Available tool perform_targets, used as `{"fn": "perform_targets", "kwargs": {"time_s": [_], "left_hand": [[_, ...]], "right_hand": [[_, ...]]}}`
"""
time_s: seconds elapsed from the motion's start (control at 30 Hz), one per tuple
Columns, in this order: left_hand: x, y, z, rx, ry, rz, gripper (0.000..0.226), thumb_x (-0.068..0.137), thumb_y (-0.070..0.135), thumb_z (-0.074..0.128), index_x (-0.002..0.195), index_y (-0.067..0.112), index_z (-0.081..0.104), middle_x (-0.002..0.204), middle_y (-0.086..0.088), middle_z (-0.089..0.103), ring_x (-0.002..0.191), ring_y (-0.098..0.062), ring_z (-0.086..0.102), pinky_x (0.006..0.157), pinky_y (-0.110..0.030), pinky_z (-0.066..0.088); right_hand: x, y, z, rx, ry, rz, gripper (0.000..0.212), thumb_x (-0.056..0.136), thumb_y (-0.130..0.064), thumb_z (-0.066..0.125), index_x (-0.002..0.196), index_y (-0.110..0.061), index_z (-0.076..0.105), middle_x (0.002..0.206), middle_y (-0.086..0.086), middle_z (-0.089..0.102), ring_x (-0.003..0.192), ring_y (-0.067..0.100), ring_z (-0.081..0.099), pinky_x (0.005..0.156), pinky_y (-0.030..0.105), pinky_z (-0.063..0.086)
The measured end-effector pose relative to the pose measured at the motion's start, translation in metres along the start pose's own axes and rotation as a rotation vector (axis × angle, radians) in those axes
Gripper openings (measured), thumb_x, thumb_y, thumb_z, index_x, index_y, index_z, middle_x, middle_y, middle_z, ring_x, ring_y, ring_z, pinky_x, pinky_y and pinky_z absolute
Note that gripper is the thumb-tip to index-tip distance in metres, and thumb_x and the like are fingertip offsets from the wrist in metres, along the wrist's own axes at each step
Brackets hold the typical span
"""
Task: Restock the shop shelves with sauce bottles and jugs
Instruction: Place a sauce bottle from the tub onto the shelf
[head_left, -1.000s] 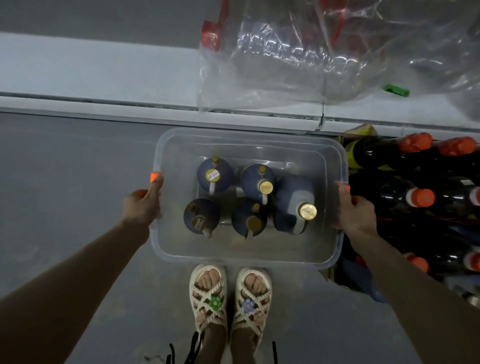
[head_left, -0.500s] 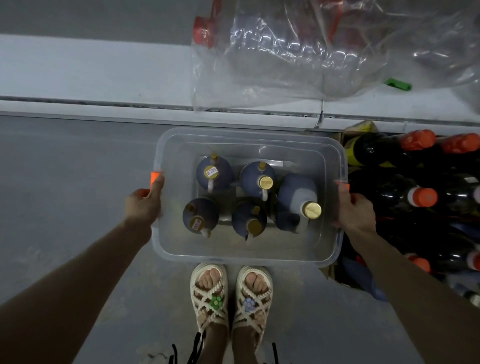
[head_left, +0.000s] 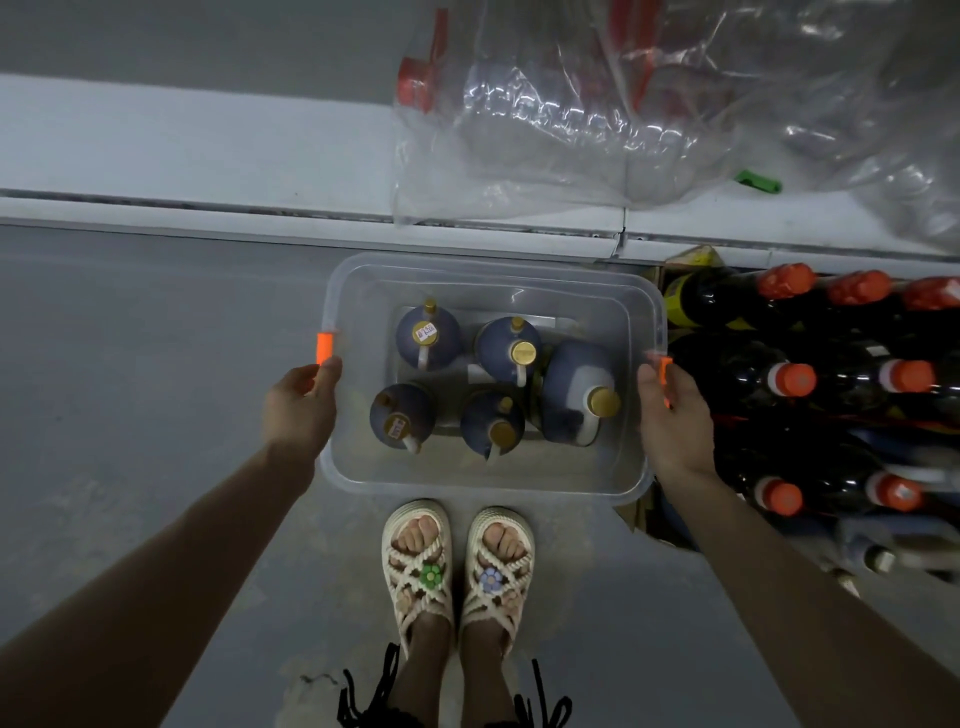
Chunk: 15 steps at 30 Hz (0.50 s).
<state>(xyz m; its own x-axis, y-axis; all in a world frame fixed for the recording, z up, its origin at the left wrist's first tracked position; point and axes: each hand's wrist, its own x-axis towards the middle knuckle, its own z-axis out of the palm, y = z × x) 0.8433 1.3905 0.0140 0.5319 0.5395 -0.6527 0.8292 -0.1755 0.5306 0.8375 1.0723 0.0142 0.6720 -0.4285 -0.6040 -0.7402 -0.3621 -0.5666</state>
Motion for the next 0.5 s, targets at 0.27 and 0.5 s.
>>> {"fn": "perform_targets", "kwargs": {"time_s": [0.27,0.5], "left_hand": [[-0.045,0.015,0.022,0.036,-0.203,0.155,0.027,0.097,0.032,0.051,0.113,0.012,0.060,0.094,0.003,0.060,0.090,-0.016,0.057,0.073,-0.024,0.041],[-0.027,0.007,0.058,0.037,-0.341,0.227,0.024,0.098,0.033,0.048,0.113,0.018,0.059,0.089,0.011,0.058,0.084,-0.003,0.056,0.066,-0.017,0.042]], "right_hand": [[-0.038,-0.040,0.050,0.219,-0.048,-0.139,0.040,0.095,-0.024,0.057,0.130,-0.005,0.052,0.114,-0.001,0.058,0.102,0.007,0.054,0.074,-0.001,0.040],[-0.007,-0.020,0.116,0.242,-0.122,-0.138,0.045,0.095,-0.033,0.058,0.134,-0.013,0.049,0.124,-0.001,0.062,0.119,0.014,0.056,0.089,0.012,0.044]]}}
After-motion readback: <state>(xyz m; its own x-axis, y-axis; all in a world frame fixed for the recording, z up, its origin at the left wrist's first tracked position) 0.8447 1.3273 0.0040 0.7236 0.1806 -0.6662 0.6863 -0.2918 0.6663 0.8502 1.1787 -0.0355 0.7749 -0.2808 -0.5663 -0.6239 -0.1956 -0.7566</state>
